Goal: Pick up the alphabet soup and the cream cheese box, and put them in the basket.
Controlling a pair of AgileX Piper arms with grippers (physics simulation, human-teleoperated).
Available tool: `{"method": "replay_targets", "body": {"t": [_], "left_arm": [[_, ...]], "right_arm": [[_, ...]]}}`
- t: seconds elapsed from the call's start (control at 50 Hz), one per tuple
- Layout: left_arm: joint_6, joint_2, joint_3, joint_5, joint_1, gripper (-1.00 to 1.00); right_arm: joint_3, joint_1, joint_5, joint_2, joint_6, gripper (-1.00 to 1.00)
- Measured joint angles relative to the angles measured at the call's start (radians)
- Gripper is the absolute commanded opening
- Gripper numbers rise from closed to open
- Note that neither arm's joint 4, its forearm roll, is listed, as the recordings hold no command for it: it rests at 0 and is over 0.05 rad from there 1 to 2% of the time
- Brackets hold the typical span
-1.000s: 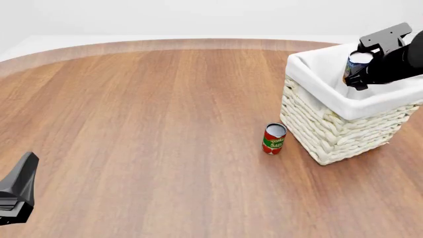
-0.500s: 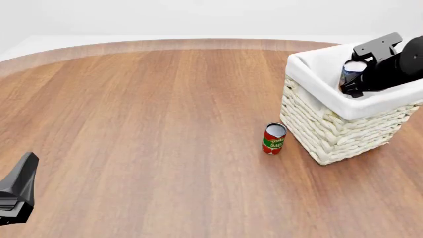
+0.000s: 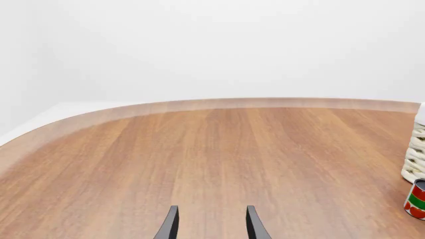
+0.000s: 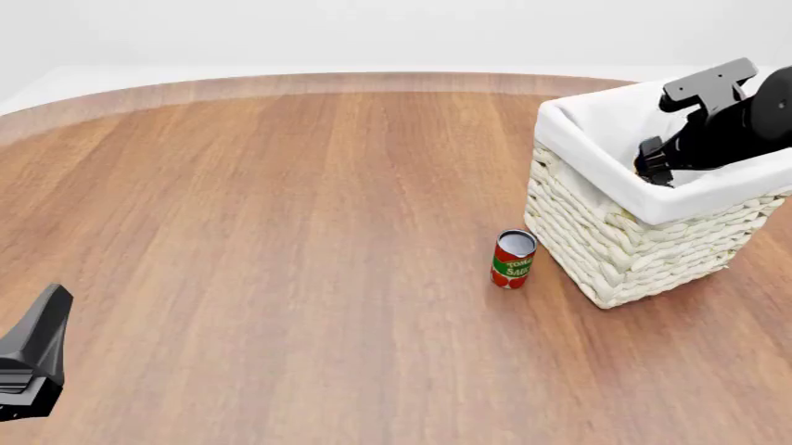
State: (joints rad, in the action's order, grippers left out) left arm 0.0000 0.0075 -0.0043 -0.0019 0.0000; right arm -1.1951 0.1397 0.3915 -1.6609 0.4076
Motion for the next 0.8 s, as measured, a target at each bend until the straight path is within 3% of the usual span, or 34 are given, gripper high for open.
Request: {"method": "replay_targets", "body": {"t": [0.38, 0.8], "left_arm": [[0.0, 0.0, 0.0, 0.0, 0.0, 1.0], [0.0, 0.0, 0.0, 0.0, 0.0, 1.0]], "right_arm": [[0.006, -0.012, 0.011, 0.046, -0.031, 1.0], [0.082, -0.046, 0.038, 0.213, -0.085, 1.0]]}}
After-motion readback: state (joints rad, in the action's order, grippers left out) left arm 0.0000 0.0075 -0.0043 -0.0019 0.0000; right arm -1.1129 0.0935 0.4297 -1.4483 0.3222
